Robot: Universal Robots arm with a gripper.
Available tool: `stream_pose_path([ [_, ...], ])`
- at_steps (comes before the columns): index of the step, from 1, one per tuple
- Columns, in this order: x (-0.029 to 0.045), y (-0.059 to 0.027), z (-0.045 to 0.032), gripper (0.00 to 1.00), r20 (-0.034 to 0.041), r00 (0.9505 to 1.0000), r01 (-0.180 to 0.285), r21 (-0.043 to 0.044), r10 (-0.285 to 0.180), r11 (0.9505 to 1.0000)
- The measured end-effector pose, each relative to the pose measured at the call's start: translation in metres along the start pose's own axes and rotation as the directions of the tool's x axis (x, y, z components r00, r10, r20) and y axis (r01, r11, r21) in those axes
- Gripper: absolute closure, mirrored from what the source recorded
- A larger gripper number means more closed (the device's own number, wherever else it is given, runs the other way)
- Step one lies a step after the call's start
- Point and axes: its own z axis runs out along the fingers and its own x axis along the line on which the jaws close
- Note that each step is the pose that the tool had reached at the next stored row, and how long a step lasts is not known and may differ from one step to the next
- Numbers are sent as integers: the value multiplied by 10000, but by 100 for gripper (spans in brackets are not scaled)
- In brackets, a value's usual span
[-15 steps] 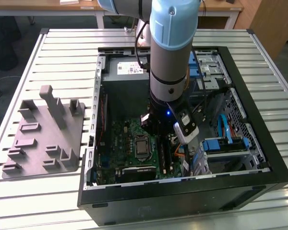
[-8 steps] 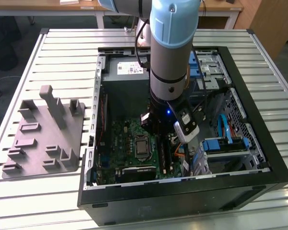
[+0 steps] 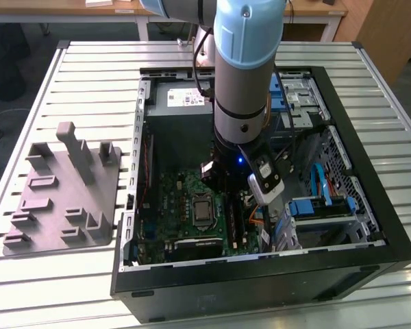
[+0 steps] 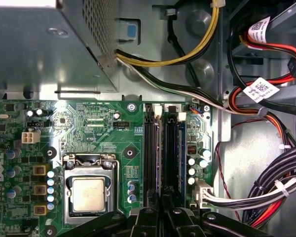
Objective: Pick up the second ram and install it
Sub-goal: 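Insert the second ram into the second slot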
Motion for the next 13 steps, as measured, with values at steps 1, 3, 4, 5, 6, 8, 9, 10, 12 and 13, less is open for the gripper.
stream_pose_path([
  [1, 0, 0, 0, 86, 0, 10000, -8, 1, 8, 10000],
  [3, 0, 1, 4, 86, 1, 10000, -9, 7, 9, 10000],
  [4, 0, 1, 6, 86, 1, 10000, -9, 16, 9, 10000],
  [5, 0, 0, 7, 86, 0, 10000, -7, 29, 7, 10000],
  [6, 0, 0, 9, 86, 0, 10000, -7, 36, 7, 10000],
  [8, 1, 0, 12, 86, 0, 10000, -7, 47, 7, 10000],
  [9, 1, 0, 14, 86, 0, 10000, -7, 50, 7, 10000],
  [10, 1, 0, 15, 86, 1, 10000, -7, 54, 7, 10000],
  [12, 1, 0, 19, 86, 0, 10000, -6, 59, 6, 10000],
  [13, 1, 0, 21, 86, 0, 10000, -6, 61, 6, 10000],
])
